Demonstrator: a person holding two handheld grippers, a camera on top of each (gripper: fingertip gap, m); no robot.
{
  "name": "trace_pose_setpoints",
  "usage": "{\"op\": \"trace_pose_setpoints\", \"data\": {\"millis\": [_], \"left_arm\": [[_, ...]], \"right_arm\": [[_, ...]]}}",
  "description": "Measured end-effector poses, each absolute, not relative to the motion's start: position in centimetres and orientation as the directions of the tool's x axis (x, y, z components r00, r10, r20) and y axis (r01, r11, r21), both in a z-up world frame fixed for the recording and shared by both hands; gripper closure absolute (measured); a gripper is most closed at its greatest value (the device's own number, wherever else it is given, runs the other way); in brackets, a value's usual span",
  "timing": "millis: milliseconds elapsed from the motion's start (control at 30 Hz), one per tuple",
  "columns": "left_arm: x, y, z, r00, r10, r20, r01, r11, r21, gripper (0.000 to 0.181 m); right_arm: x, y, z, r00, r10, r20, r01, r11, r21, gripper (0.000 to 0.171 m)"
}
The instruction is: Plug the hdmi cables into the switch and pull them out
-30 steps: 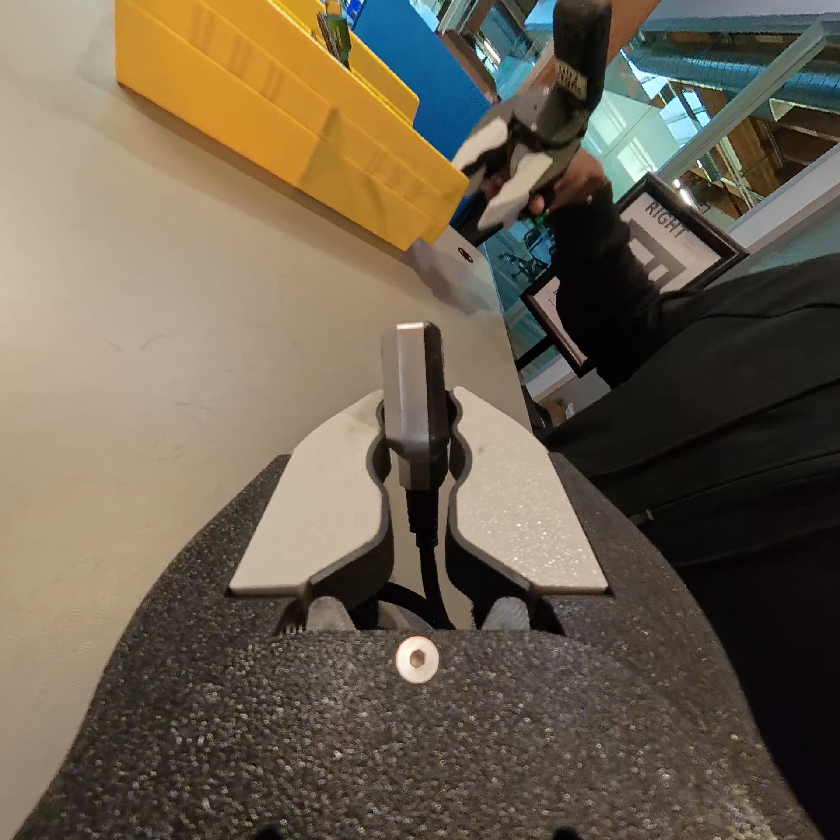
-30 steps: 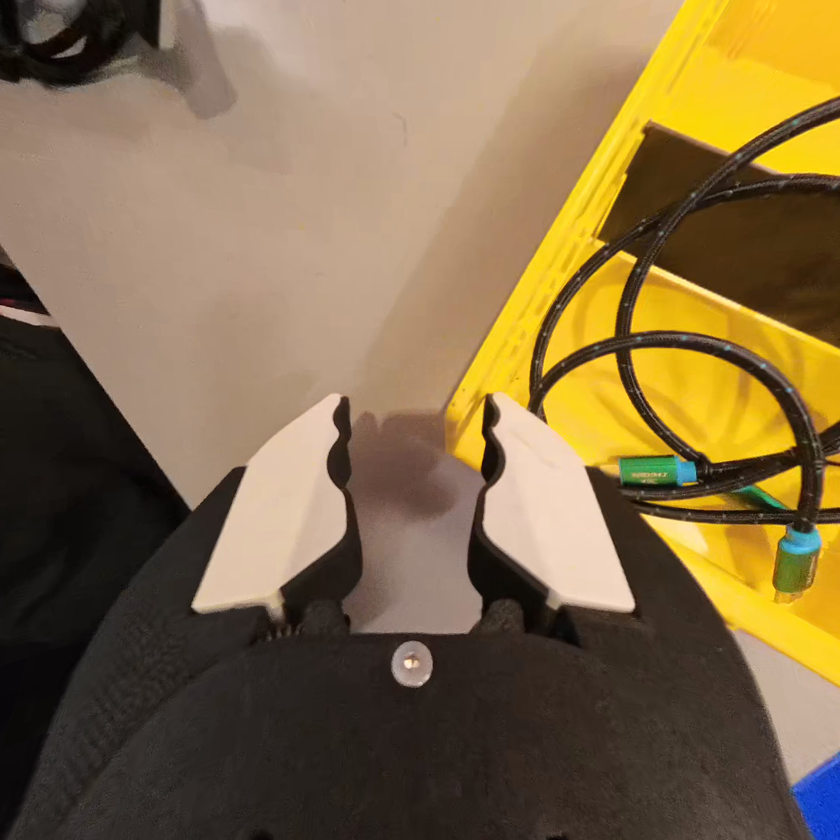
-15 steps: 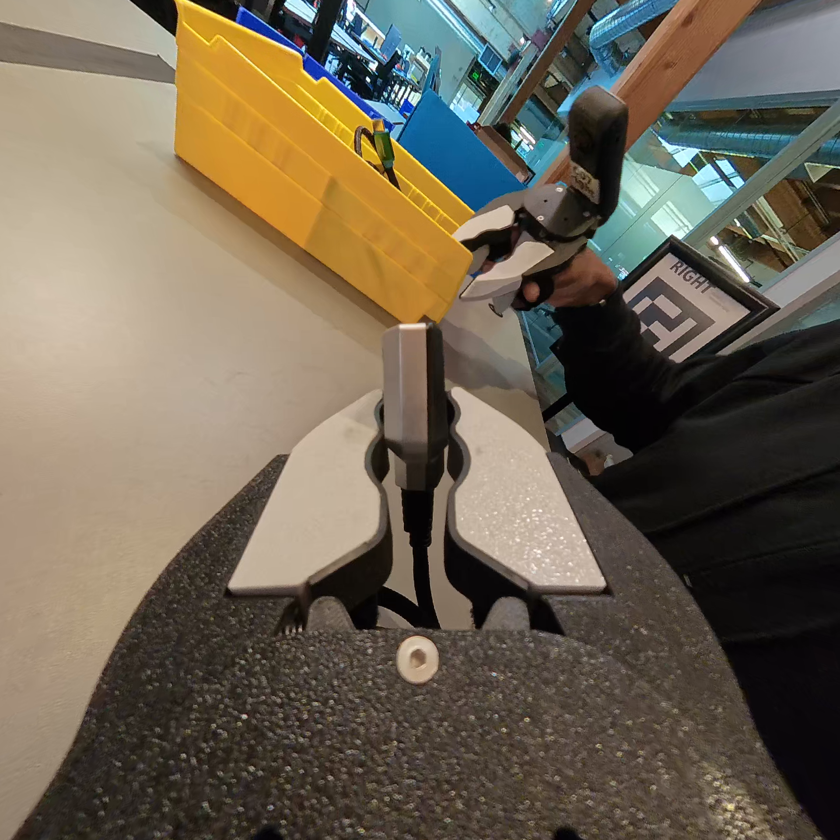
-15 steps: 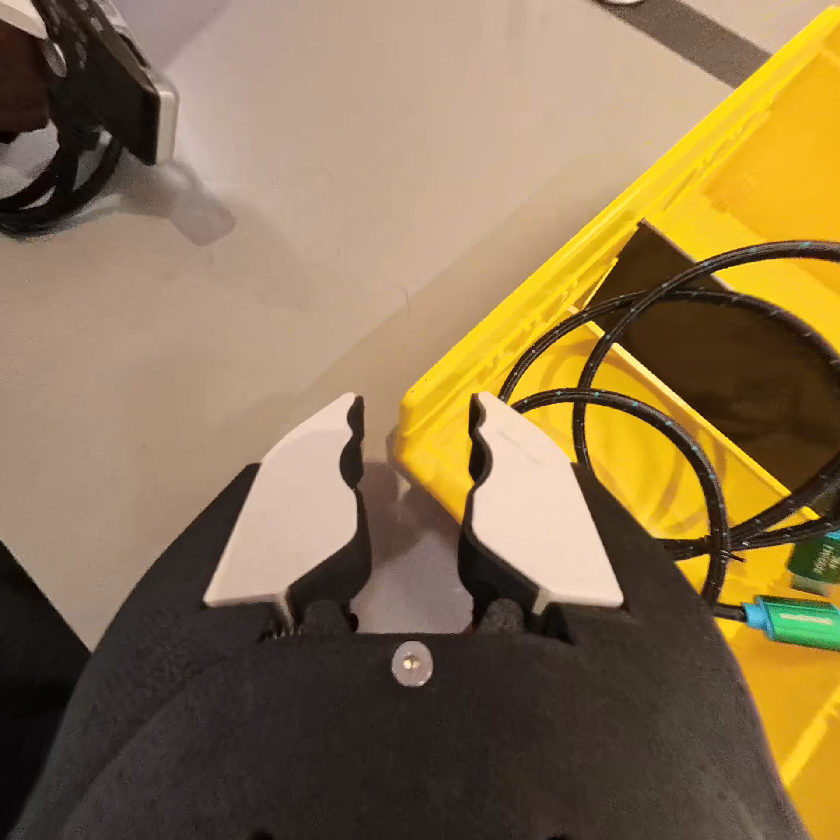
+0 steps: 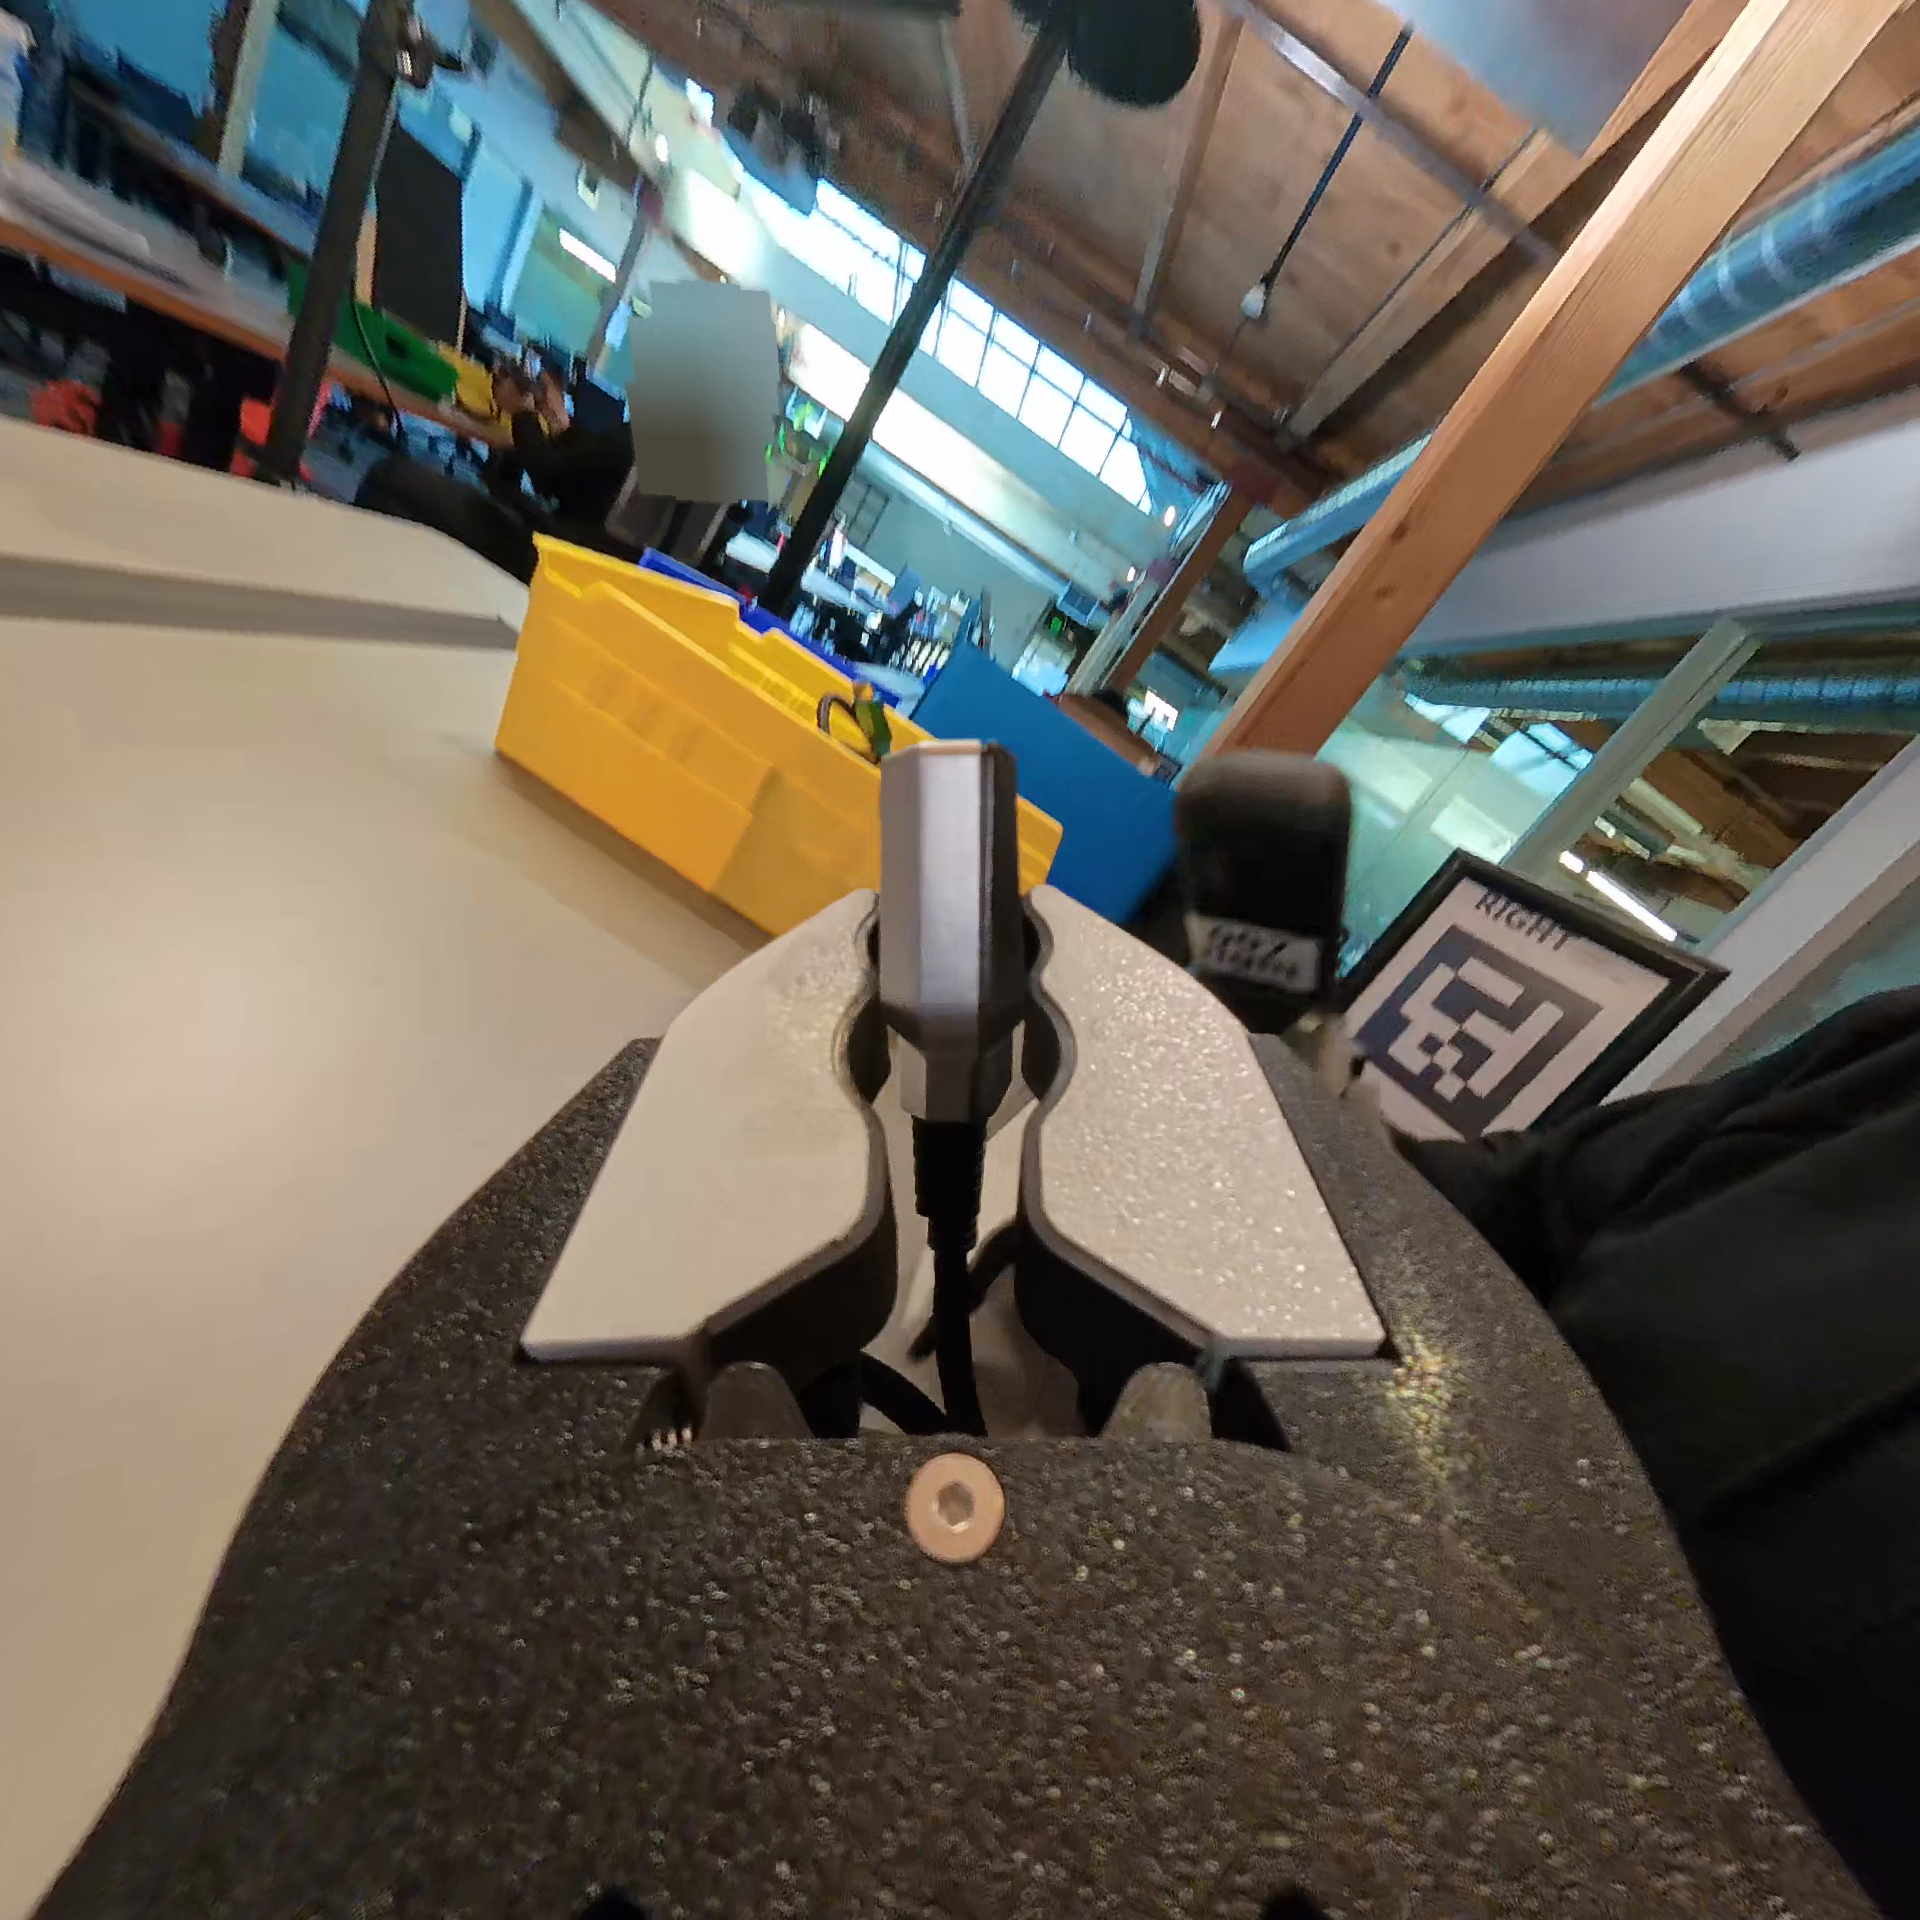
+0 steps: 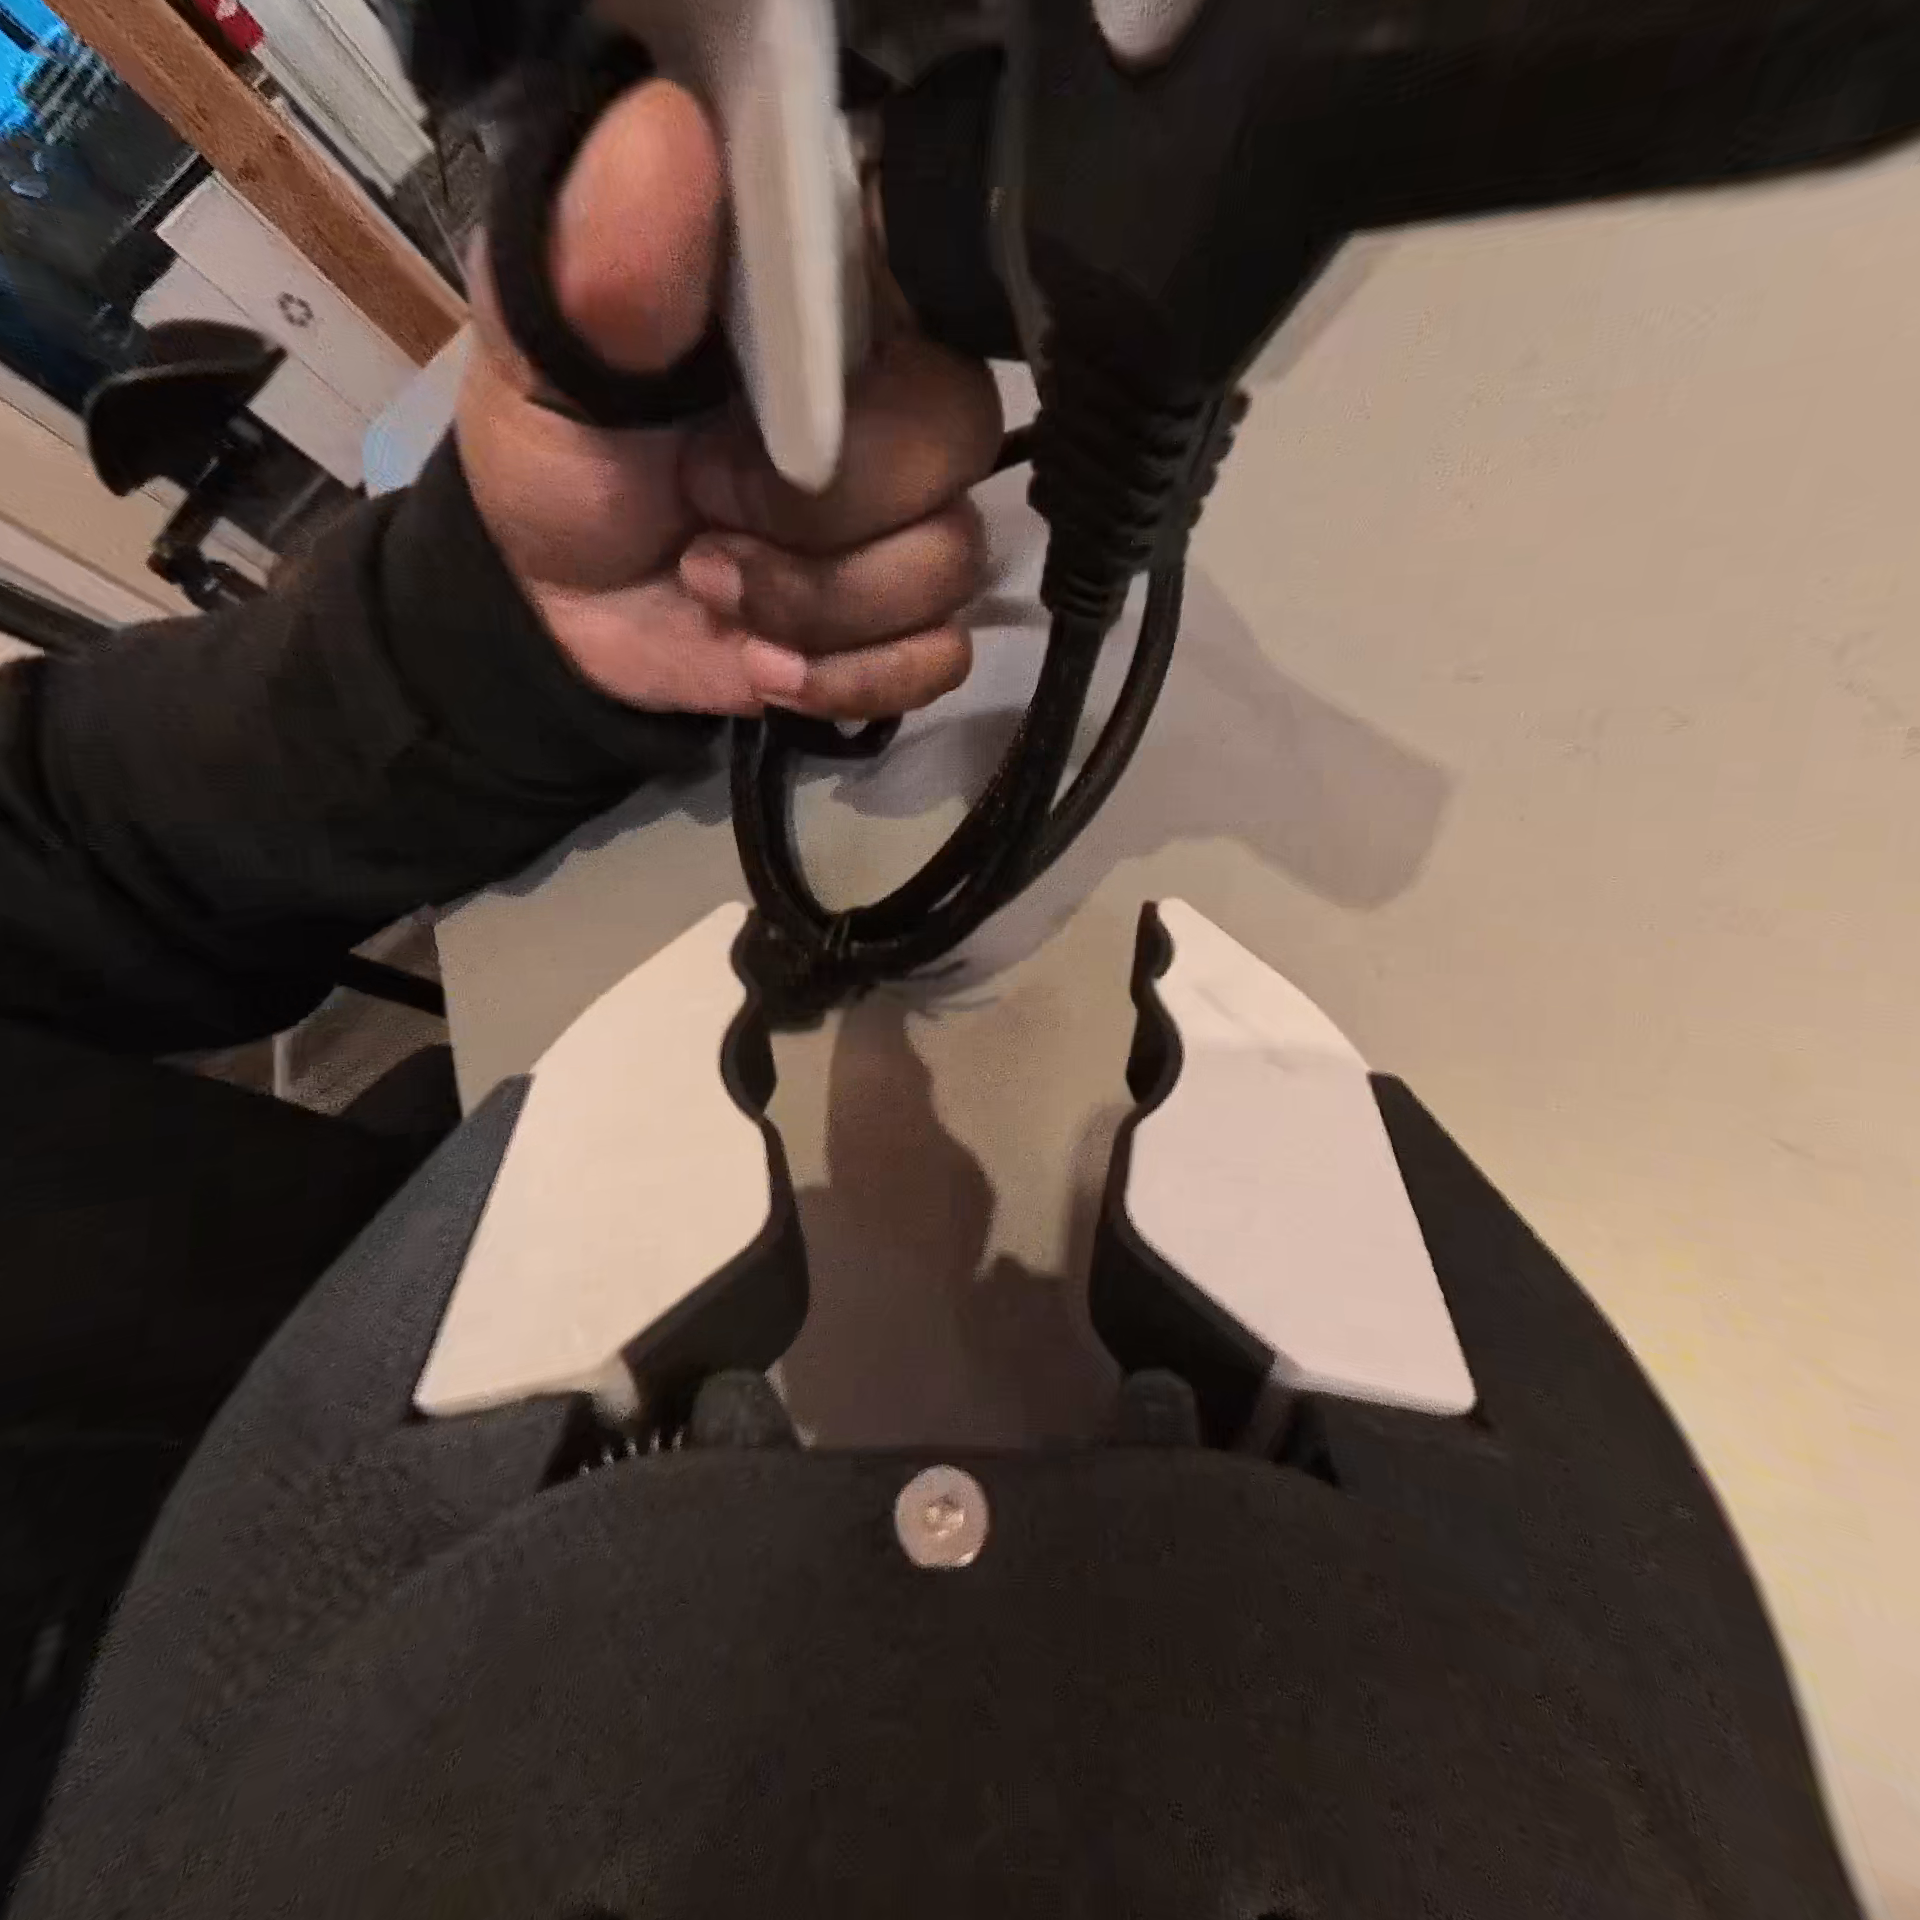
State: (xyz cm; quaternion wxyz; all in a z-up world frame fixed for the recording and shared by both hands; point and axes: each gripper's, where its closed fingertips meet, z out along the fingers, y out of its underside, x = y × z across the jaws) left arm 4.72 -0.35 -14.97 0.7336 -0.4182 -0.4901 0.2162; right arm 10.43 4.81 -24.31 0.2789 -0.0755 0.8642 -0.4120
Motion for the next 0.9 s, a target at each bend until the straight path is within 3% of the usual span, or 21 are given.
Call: {"op": "trace_pose_setpoints", "data": {"millis": [233, 300, 400, 533, 700, 900], "left_arm": [[6.4, -0.9, -11.3, 0.543, 0.661, 0.518, -0.107, 0.666, -0.738, 0.16], [6.9, -1.3, -10.7, 0.564, 0.64, 0.522, -0.129, 0.693, -0.709, 0.159], [7.1, -2.0, -10.4, 0.576, 0.59, 0.566, -0.103, 0.739, -0.666, 0.158], [7.2, -2.8, -10.0, 0.588, 0.484, 0.648, -0.032, 0.814, -0.579, 0.151], [6.9, -2.3, -10.2, 0.543, 0.513, 0.665, 0.033, 0.778, -0.627, 0.139], [7.6, -4.8, -9.7, 0.491, 0.557, 0.67, -0.051, 0.786, -0.616, 0.132]], "right_arm": [[11.3, 1.9, -25.1, -0.784, -0.303, -0.542, 0.208, 0.695, -0.689, 0.122], [11.8, 1.9, -24.7, -0.739, -0.329, -0.588, 0.228, 0.699, -0.677, 0.146], [11.2, 1.8, -23.3, -0.724, -0.362, -0.587, 0.249, 0.656, -0.712, 0.158], [8.4, 1.8, -21.2, -0.772, -0.35, -0.53, 0.249, 0.6, -0.76, 0.161], [5.2, 2.9, -18.1, -0.832, -0.346, -0.433, 0.181, 0.569, -0.802, 0.161], [2.1, 5.1, -13.4, -0.843, -0.348, -0.41, 0.155, 0.573, -0.805, 0.161]]}}
